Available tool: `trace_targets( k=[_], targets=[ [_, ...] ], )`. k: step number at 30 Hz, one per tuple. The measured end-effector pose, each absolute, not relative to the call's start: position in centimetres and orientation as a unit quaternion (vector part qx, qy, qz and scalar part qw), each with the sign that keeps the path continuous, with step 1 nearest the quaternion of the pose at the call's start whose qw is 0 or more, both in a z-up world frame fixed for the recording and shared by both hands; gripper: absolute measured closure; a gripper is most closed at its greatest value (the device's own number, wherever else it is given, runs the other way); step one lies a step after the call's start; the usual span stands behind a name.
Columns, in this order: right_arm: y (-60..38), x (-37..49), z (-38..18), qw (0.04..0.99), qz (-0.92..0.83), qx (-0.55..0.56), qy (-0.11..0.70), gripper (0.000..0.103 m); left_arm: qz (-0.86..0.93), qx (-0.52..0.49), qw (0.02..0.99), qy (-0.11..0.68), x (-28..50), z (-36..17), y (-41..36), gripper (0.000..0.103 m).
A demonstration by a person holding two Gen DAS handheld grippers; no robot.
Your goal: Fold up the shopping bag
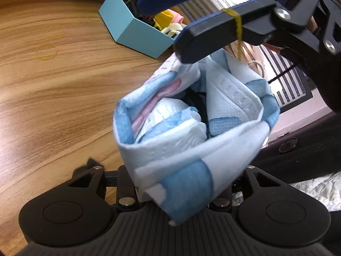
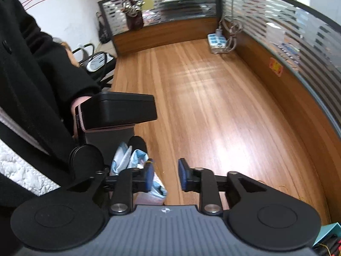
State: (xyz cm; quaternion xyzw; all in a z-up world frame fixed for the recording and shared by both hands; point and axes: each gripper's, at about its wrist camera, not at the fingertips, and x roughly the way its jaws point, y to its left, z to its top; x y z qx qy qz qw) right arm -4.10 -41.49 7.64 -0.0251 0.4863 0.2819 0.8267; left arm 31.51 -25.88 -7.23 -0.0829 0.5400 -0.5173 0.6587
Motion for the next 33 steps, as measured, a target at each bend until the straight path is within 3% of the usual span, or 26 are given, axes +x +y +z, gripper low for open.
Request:
trace_targets(
  k=[3, 11, 27, 33],
  targets=[
    [-41.5, -4.2, 7.6, 0.837, 0.247, -0.018, 0.489, 0.064, -0.51, -0.084, 0.662, 0.543, 31.8, -7.4, -25.5, 0.06],
    [-43.6, -4.1, 7.5, 0.848, 0.188, 0.092, 0.487, 0.064, -0.494, -0.086, 0.649, 0.572, 32.6, -8.5, -25.9, 0.06],
    [-42.0, -2.8, 8.9, 0.861, 0.2, 0.094, 0.458, 0.064, -0.472, -0.103, 0.668, 0.567, 33.9, -8.7, -25.8, 0.062],
    [-42.8, -2.7, 8.0, 0.855, 0.16, 0.106, 0.481, 0.064, -0.467, -0.002, 0.708, 0.529, 32.4, -6.6, -27.5, 0.066]
  ],
)
